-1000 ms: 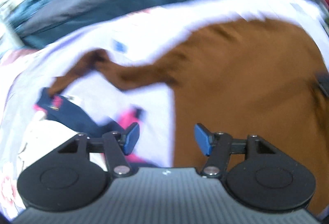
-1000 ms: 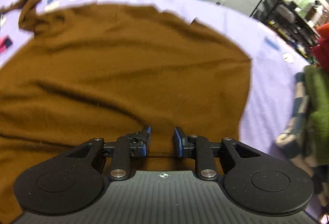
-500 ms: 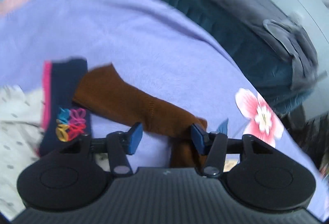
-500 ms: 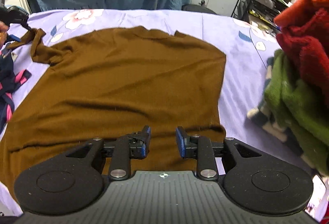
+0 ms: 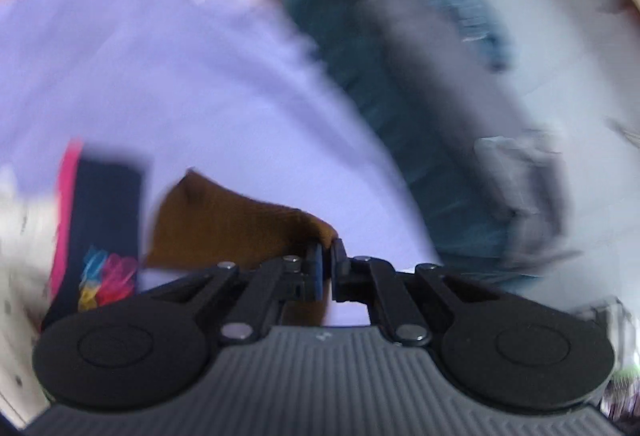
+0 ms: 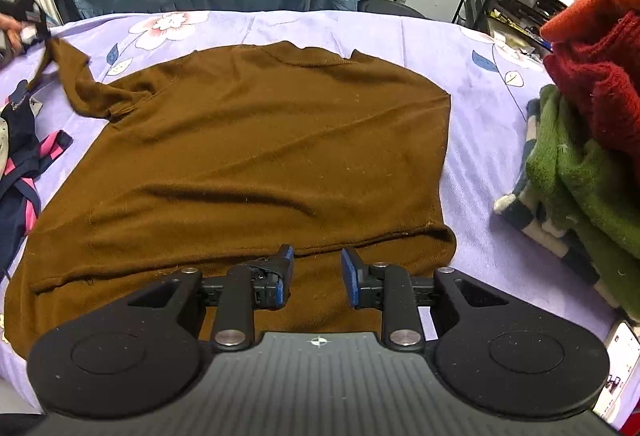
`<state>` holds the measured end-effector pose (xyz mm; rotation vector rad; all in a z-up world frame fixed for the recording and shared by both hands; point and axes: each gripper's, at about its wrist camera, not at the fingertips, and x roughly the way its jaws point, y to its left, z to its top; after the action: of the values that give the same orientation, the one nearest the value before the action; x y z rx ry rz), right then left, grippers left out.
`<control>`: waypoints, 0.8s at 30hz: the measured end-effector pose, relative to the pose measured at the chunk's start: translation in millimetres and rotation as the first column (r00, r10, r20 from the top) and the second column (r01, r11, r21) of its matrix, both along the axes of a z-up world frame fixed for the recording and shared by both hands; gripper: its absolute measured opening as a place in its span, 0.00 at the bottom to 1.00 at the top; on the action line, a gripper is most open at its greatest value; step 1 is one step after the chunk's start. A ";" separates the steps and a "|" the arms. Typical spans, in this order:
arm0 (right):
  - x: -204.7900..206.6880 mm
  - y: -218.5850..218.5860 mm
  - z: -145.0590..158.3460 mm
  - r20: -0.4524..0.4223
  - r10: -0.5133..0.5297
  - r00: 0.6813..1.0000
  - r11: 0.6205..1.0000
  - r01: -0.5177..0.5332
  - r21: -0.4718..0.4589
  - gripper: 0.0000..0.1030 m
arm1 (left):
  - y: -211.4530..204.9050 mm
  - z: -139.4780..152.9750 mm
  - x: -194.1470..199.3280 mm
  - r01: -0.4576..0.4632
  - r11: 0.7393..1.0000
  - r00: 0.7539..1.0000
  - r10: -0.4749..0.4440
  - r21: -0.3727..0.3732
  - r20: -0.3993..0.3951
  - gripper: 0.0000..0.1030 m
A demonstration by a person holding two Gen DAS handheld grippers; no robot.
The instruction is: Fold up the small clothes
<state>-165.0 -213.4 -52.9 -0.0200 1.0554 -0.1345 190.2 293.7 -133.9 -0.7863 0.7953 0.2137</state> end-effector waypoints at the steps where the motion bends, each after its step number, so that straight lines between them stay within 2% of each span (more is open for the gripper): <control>1: -0.5 -0.9 0.3 0.005 -0.004 1.000 1.000 0.004 0.004 0.44 | -14.7 24.1 -1.5 0.081 0.995 0.995 -0.085 0.057 0.060 0.03; 2: -1.3 -2.0 0.7 0.010 -0.007 1.000 1.000 0.007 0.007 0.44 | -32.3 47.4 -6.6 0.169 0.978 0.977 -0.183 0.123 0.113 0.03; 3: -2.3 -3.0 0.9 0.015 -0.010 1.000 1.000 0.010 0.008 0.44 | -55.7 70.7 -15.7 0.271 0.942 0.938 -0.305 0.197 0.166 0.03; 5: -4.4 -5.2 0.8 0.017 -0.014 1.000 1.000 0.013 0.004 0.44 | -106.8 101.7 -44.6 0.446 0.843 0.831 -0.515 0.299 0.212 0.03; 7: -6.8 -9.2 -0.2 0.015 -0.031 0.999 0.999 0.031 0.019 0.44 | -159.6 103.2 -79.4 0.617 0.714 0.709 -0.687 0.330 0.161 0.04; 8: -7.9 -11.3 -0.8 0.013 -0.040 0.999 0.999 0.039 0.028 0.44 | -183.0 94.6 -98.5 0.683 0.650 0.655 -0.747 0.333 0.116 0.04; 10: -9.8 -15.2 -2.6 0.004 -0.055 0.998 0.998 0.055 0.037 0.44 | -226.8 63.2 -143.0 0.804 0.493 0.519 -0.855 0.332 0.012 0.07; 12: -11.4 -19.5 -3.7 -0.004 -0.071 0.997 0.996 0.071 0.051 0.44 | -261.1 19.4 -187.0 0.898 0.330 0.382 -0.913 0.291 -0.141 0.08; 13: -11.8 -21.9 -3.6 -0.009 -0.079 0.997 0.995 0.080 0.064 0.44 | -272.2 0.2 -208.7 0.925 0.267 0.325 -0.924 0.269 -0.202 0.08; 14: -12.6 -24.7 -3.3 -0.007 -0.088 0.996 0.993 0.089 0.075 0.45 | -277.4 -16.2 -227.5 0.943 0.224 0.284 -0.928 0.245 -0.243 0.08; 15: -13.3 -27.2 -3.4 -0.003 -0.094 0.996 0.992 0.093 0.086 0.45 | -279.7 -29.9 -243.5 0.956 0.196 0.254 -0.925 0.219 -0.283 0.09; 16: -12.3 -29.2 -4.5 -0.004 -0.089 0.996 0.991 0.089 0.104 0.45 | -278.8 -39.0 -253.1 0.963 0.185 0.241 -0.919 0.198 -0.313 0.09; 17: -10.1 -30.7 -6.3 -0.005 -0.078 0.997 0.989 0.078 0.126 0.45 | -274.3 -45.0 -263.4 0.965 0.193 0.243 -0.915 0.178 -0.323 0.11; 19: -3.6 -32.0 -9.9 0.009 -0.059 0.998 0.984 0.056 0.166 0.45 | -265.7 -45.1 -278.2 0.962 0.206 0.257 -0.909 0.182 -0.329 0.26; 21: 10.5 -30.5 -16.2 0.009 -0.038 0.999 0.970 0.034 0.242 0.45 | -256.3 -42.1 -286.4 0.951 0.214 0.283 -0.896 0.226 -0.343 0.37; 24: 38.9 -23.6 -30.2 -0.012 -0.038 0.999 0.936 0.040 0.350 0.45 | -248.0 -32.4 -279.7 0.934 0.218 0.316 -0.876 0.285 -0.366 0.40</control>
<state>-126.1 -237.0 -83.1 0.3240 1.0732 0.0196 -89.5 45.8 -166.3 0.2805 1.1668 -0.6514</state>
